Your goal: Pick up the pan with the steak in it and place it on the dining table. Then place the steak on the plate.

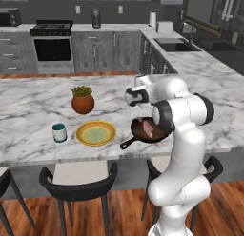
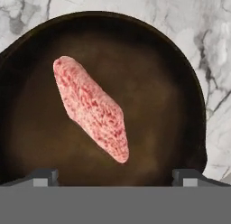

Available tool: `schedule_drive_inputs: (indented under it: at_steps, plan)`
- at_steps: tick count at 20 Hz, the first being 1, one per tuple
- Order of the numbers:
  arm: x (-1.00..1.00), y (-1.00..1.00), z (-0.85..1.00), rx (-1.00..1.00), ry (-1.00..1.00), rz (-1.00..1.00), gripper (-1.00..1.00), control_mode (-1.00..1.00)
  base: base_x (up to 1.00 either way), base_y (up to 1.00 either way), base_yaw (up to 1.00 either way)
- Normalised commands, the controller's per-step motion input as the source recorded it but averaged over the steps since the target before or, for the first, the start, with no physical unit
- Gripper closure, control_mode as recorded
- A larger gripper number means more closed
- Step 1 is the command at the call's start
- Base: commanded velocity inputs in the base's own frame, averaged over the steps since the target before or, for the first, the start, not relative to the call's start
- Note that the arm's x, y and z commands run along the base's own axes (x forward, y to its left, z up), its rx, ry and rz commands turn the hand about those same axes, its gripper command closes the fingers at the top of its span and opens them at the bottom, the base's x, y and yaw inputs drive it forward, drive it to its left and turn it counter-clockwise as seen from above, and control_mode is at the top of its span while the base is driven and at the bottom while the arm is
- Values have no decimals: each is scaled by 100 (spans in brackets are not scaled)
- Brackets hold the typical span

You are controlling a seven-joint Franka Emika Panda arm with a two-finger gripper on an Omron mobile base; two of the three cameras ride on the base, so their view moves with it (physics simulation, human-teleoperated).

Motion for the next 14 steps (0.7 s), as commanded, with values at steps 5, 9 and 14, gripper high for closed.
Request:
schedule_drive_inputs:
  at_steps: [5, 9, 14]
  plan:
    - [20, -23, -30, 2, 0, 14, -100, -100, 0, 0, 0]
    - [13, -5, -19, 1, 0, 7, -100, -100, 0, 0, 0]
    - [9, 0, -19, 4, -1, 4, -100, -100, 0, 0, 0]
